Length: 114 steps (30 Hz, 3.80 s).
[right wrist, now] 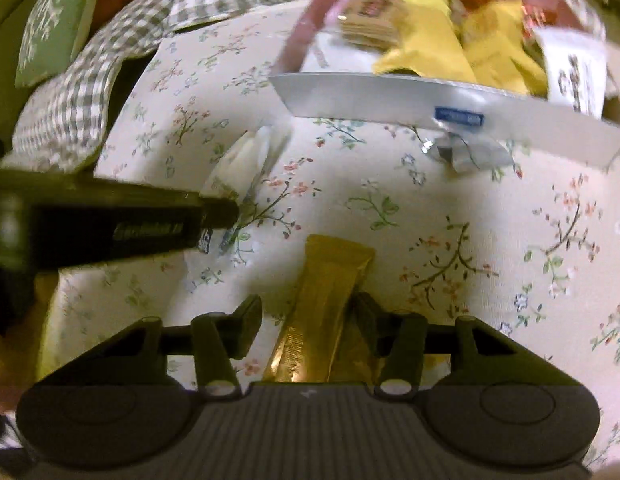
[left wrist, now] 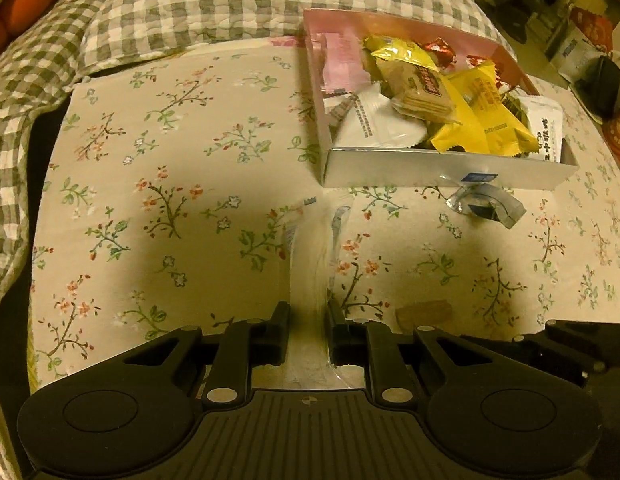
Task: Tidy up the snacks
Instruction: 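Close left tool on clear-wrapped bar while right tool closes on gold-wrapped bar, then lift both held bars and carry them over the silver box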
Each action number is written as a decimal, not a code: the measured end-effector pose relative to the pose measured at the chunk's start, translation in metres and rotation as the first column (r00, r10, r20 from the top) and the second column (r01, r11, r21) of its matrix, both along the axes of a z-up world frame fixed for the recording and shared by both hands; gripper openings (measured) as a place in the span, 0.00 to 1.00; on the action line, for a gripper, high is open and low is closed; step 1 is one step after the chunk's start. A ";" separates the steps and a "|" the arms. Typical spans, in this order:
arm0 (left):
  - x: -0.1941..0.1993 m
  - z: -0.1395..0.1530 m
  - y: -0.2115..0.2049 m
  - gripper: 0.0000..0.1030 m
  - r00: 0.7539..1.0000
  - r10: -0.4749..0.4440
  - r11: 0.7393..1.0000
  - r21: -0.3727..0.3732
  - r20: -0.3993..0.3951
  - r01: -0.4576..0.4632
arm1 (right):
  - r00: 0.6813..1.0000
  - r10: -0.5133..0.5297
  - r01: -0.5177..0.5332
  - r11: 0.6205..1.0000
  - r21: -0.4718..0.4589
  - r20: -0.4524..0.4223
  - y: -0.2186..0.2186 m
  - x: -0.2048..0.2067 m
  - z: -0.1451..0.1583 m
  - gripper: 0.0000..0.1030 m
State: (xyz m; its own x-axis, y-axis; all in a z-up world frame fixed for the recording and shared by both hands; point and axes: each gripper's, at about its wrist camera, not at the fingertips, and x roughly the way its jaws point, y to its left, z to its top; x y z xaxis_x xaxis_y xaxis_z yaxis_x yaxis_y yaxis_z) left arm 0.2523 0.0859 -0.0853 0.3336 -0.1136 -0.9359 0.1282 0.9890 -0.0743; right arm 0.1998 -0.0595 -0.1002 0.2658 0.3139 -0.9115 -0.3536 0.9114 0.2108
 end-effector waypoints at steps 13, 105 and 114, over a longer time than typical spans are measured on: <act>0.002 0.000 0.001 0.16 1.000 0.014 1.000 0.018 0.008 -0.014 | 0.999 -0.049 0.049 0.997 0.063 -0.003 -0.036 0.022 0.016 0.24; 0.134 0.020 -0.037 0.15 0.924 0.076 0.996 -0.079 0.374 -0.050 | 0.949 -0.245 0.187 0.943 0.274 0.198 -0.094 0.163 0.063 0.25; 0.130 0.039 -0.022 0.19 0.903 0.105 0.987 -0.154 0.416 -0.044 | 0.950 -0.259 0.186 0.918 0.351 0.173 -0.068 0.190 0.058 0.25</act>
